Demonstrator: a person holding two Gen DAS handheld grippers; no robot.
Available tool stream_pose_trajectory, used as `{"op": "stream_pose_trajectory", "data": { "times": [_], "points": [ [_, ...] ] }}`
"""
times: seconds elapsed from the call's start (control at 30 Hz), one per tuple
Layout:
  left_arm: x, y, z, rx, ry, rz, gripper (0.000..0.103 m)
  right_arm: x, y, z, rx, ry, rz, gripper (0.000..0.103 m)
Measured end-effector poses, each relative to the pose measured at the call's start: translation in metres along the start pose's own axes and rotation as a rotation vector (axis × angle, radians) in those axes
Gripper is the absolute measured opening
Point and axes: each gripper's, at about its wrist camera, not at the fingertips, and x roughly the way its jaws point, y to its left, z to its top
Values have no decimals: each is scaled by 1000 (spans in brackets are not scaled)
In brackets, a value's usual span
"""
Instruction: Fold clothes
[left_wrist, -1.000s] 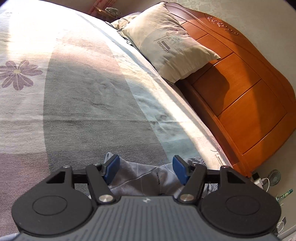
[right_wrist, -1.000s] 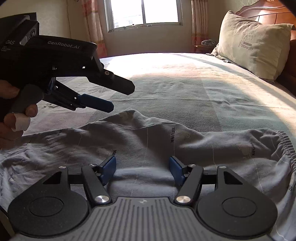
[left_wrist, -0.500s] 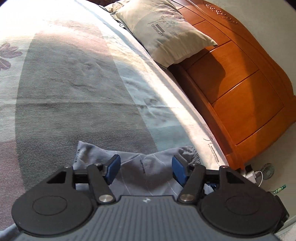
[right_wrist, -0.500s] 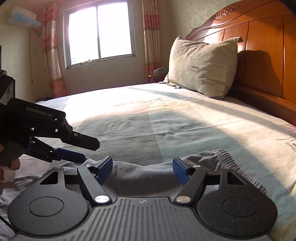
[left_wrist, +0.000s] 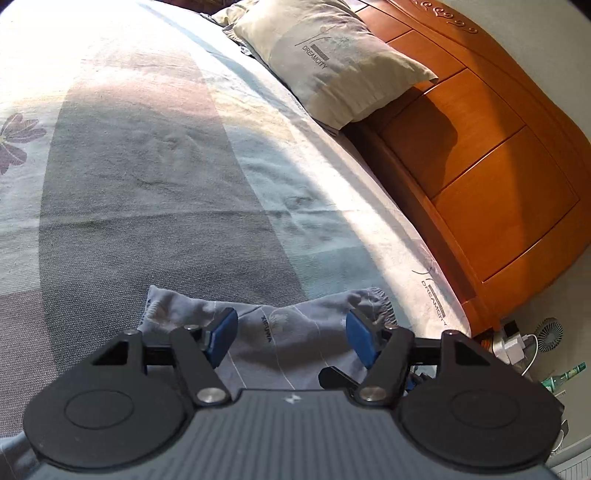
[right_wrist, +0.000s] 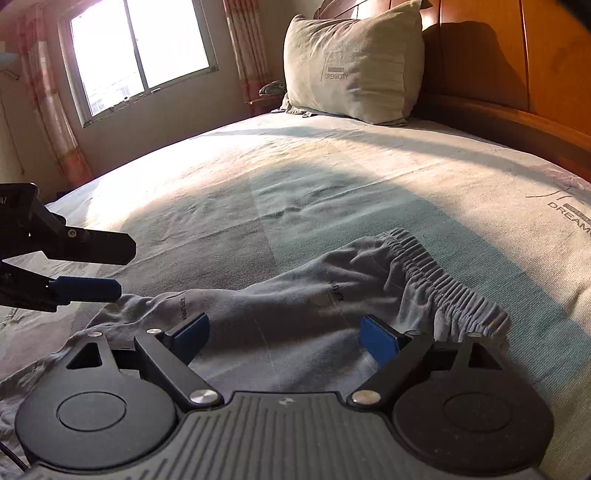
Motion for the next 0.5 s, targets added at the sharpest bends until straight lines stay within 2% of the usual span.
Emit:
{"op": "stream_pose_trajectory", "data": {
  "times": [0.1,0.17,0.23,0.3,0.37,0.43,0.47,0.5],
  "points": [
    [6,-12,1,-2,19,-24,65,-19,0,-4,-21,22,-34,103],
    [21,-21,2,-3,48,-79,65,-22,-11,-7,-20,69,-71,103],
    [42,-28,2,-10,80,-134,65,-22,-25,-11,21,105,-65,103],
    [65,-31,0,-32,120,-170,65,-23,-33,-11,62,95,-36,103],
    [87,-27,-1,-58,139,-159,65,-19,-30,-12,35,107,-45,103],
    [93,-17,0,-89,115,-105,64,-17,-23,-13,-8,113,-65,103],
    [96,-12,1,-105,103,-77,59,-16,-23,-14,-16,115,-67,103],
    [98,-6,1,-121,90,-50,60,-16,-23,-14,-18,115,-64,103]
  ]
}}
